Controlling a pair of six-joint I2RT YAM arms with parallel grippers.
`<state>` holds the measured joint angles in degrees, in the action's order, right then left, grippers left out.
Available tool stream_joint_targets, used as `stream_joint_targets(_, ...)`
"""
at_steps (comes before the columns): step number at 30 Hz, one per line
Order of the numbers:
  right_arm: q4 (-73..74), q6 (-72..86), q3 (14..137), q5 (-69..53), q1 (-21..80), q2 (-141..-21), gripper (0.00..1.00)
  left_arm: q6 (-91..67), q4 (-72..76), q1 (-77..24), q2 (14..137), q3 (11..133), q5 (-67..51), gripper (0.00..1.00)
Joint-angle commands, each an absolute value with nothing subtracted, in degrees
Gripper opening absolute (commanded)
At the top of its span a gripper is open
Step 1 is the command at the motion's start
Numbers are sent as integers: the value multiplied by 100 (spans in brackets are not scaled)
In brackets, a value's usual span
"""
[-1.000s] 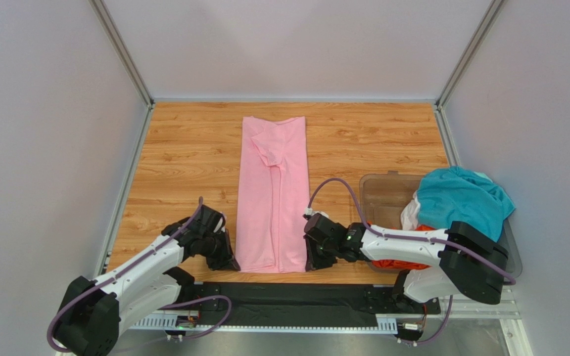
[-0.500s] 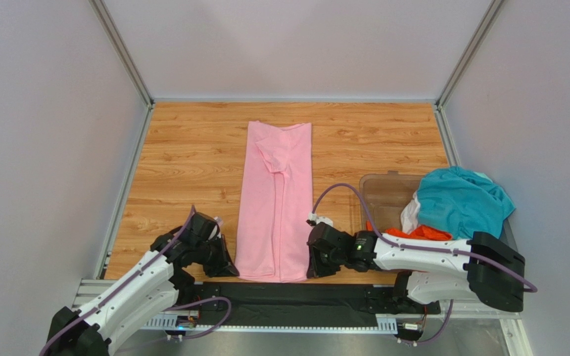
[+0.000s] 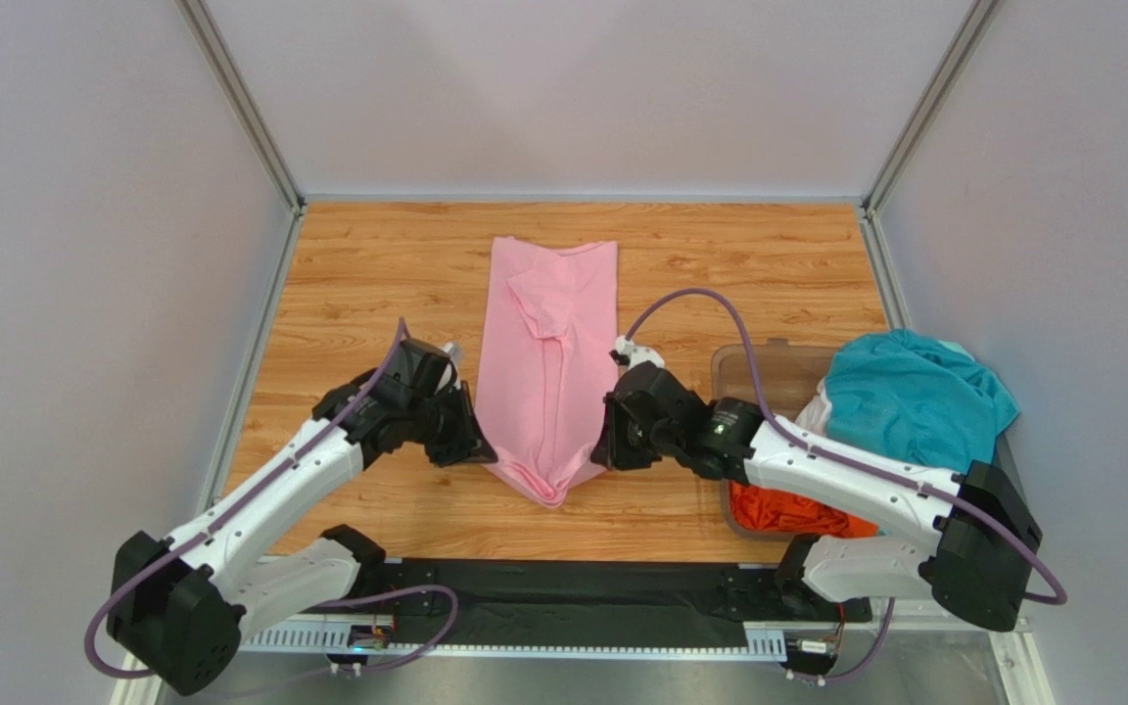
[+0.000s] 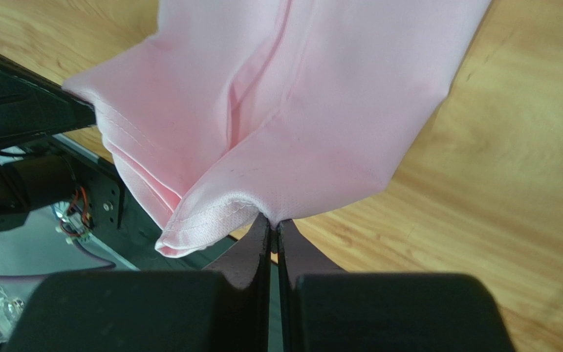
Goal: Fold and stack the t-shirts
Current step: Fold the tshirt
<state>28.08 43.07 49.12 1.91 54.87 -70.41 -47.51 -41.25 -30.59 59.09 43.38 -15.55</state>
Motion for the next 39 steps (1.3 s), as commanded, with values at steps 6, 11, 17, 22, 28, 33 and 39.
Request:
stream_joint_targets(6,2786,3288,6046,-219,4475,-7698,0,-4026,-3867,-2541,7196,6071,-1371,0)
stream_joint_targets(11,2795,2928,6608,-509,4052,-8330,0,-3824,-3718,-2233,7969,6723,-1450,0)
stream_joint_targets(17,2734,2742,7268,-571,3552,-9087,0,-3832,-3533,-1916,8787,7365,-1503,0)
stream_joint_targets(22,2707,2760,7803,-773,3261,-9728,0,-3841,-3323,-1609,9219,7558,-1485,0)
stream_joint_targets(28,2487,2550,8050,-843,3006,-10309,0,-3647,-3392,-1494,10001,8094,-1424,0)
stream_joint_targets(33,2426,2461,8358,-896,2892,-10933,0,-3691,-3340,-1450,10502,8314,-1292,0)
stream_joint_targets(39,2320,2338,8630,-914,2751,-11460,3,-3656,-3322,-1398,10942,8534,-1301,0)
